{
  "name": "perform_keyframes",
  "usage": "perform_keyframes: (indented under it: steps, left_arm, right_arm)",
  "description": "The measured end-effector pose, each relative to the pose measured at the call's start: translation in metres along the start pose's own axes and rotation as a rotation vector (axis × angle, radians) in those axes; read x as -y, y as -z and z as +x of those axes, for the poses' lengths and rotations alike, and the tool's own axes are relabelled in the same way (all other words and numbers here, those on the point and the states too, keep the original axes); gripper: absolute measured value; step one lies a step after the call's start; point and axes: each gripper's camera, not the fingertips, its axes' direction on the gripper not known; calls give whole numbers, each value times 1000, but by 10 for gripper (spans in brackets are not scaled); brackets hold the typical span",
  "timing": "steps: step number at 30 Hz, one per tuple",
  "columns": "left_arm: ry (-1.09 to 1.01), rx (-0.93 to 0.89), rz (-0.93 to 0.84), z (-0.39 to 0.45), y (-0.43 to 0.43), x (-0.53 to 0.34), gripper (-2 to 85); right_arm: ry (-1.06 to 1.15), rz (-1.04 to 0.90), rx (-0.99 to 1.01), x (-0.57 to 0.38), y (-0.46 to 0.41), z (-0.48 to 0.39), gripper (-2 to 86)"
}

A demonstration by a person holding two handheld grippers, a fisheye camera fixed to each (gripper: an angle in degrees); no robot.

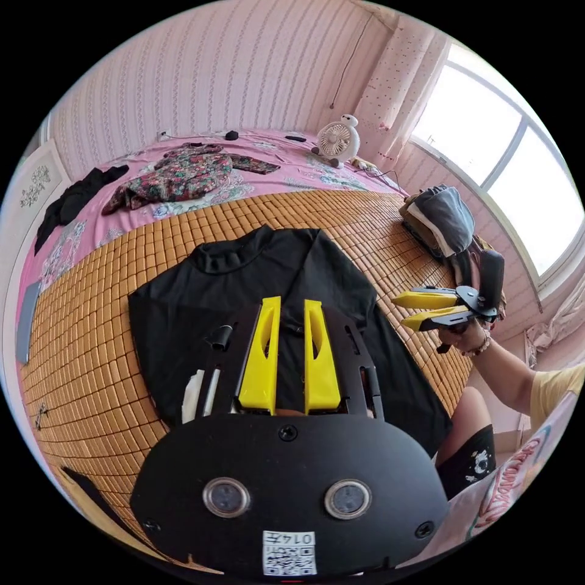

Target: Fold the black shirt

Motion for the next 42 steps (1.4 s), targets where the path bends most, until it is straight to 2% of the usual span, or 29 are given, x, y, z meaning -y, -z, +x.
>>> perform_keyframes:
  steps: [8,14,17,20,22,26,29,34,38,42]
  left_arm:
    - [214,235,52,-117,25,-49,76]
    - [393,144,11,-182,2,-30,112]
    - [459,144,-33,-197,-4,-20,93]
    - [402,202,-68,-194,-2,-13,68]
    - [342,186,-85,-189,-1,-10,4]
    - [320,237,-71,-188,11,-7,-8]
    - [346,174,32,-193,42,-8,-10]
    - [256,109,150,-179,112,-36,-10]
    - [157,12,214,-156,184,-100,-10]
    - [139,-198,145,-127,221,-212,-9]
  right_arm:
    - [-235,-8,-286,74,-45,79,110]
    - [-383,-92,-383,122,-92,124,105]
    - [-376,-25,-373,136,-94,125,64]
    - [-338,-86,-381,150,-104,122,11]
    - [-299,-90,-375,156,-103,117,-1]
    - [-258,-23,-359,169,-79,106,-8]
    - [-236,45,-320,174,-49,97,-9]
    - [-182,131,-218,157,11,64,-9]
    - [-78,143,-134,102,68,15,-8]
    - [-29,66,-53,20,99,-25,-5]
